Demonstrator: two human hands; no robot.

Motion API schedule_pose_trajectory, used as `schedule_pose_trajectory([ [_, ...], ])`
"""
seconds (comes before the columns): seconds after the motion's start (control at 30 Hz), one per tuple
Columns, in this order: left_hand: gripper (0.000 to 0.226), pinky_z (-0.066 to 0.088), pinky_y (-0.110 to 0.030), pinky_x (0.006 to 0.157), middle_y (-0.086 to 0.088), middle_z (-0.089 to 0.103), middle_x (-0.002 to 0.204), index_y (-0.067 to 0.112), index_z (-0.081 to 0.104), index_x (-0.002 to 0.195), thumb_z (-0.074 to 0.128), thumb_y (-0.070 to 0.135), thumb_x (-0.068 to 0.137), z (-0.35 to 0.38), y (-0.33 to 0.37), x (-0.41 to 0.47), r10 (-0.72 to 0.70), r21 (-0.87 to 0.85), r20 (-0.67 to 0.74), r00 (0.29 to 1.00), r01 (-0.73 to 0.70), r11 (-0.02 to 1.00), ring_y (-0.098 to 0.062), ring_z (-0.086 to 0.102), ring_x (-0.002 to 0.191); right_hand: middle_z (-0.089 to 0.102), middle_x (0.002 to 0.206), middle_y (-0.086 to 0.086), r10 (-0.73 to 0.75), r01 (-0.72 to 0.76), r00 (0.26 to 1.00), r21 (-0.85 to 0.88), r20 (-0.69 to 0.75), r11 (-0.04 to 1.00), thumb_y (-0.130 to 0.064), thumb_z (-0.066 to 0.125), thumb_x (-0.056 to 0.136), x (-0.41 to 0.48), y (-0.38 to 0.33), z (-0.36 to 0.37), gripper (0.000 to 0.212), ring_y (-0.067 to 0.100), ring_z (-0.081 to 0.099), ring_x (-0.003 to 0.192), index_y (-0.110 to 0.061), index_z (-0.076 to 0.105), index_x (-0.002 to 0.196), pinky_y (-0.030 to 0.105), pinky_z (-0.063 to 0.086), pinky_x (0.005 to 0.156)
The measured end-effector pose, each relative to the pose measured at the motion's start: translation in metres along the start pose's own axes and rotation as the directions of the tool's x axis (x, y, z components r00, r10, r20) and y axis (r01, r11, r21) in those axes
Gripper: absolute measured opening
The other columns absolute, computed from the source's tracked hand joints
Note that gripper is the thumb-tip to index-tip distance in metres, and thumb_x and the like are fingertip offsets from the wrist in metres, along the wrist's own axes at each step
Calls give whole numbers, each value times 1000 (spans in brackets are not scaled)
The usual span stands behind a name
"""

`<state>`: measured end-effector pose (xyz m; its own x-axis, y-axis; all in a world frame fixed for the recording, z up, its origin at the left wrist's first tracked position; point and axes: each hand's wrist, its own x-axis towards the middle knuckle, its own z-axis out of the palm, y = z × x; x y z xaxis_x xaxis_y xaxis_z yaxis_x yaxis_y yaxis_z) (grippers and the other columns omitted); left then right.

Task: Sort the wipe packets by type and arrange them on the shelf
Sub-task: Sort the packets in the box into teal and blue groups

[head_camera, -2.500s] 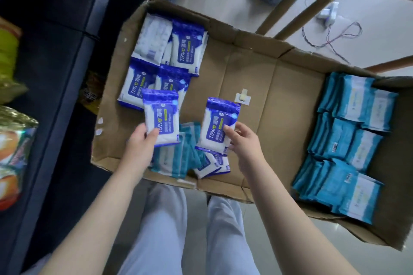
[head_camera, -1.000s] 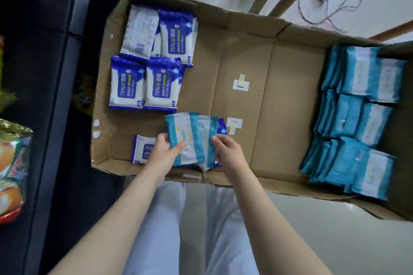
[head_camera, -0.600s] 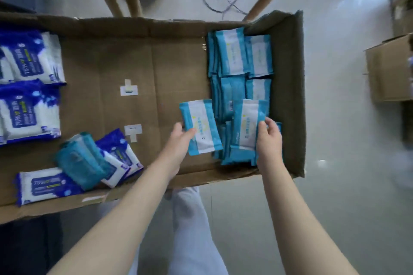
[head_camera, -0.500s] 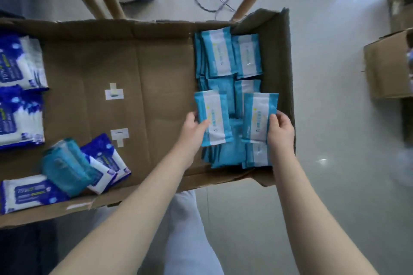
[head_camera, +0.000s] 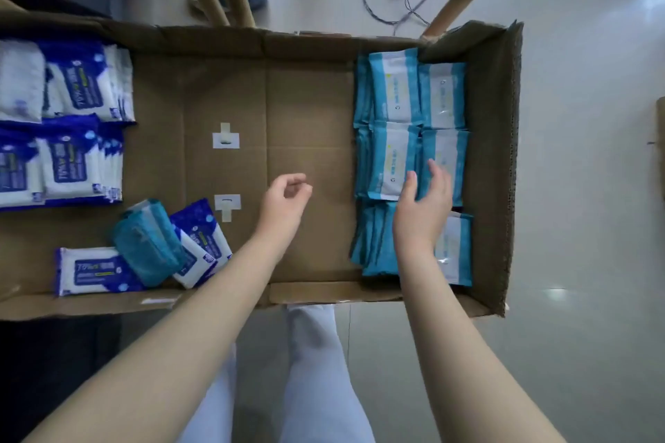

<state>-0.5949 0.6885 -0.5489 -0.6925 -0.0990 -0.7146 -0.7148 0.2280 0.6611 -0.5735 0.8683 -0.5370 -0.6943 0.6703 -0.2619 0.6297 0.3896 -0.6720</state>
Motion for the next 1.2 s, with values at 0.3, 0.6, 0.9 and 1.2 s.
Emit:
schedule_pose_trajectory([
  [0.3,41,48,-38,93,-15,51,131,7,53,129,67,15,91,-197,-123,-12,-194,94,-465,864,266,959,-30,57,113,65,129,2,-34,129,783,-109,622,986,-23,59,99,-145,-27,126,32,19,55,121,-13,62,129,24,37,102],
  [0.6,62,46,-40,98,-8,40,138,14,46,135,76,31,83,-239,-156,22,-336,70,-352,874,382,922,-26,47,125,57,140,5,80,194,543,-218,836,957,-30,50,102,-198,-57,222,42,21,55,125,-14,52,141,36,45,104],
  [0.9,54,52,-47,95,-7,42,130,15,48,116,82,28,76,-235,-165,31,-317,-15,-382,868,338,941,-25,50,117,58,118,-3,85,178,600,-237,795,955,-28,67,92,-204,-61,251,27,17,55,111,-17,64,116,38,48,99],
  [1.2,42,51,-32,90,-2,60,118,18,40,110,74,11,85,-241,-171,16,-321,-356,-262,910,218,909,-18,59,112,61,103,-3,196,-40,511,-205,837,978,-22,61,98,-215,-80,243,28,15,60,101,-18,55,125,37,56,90],
])
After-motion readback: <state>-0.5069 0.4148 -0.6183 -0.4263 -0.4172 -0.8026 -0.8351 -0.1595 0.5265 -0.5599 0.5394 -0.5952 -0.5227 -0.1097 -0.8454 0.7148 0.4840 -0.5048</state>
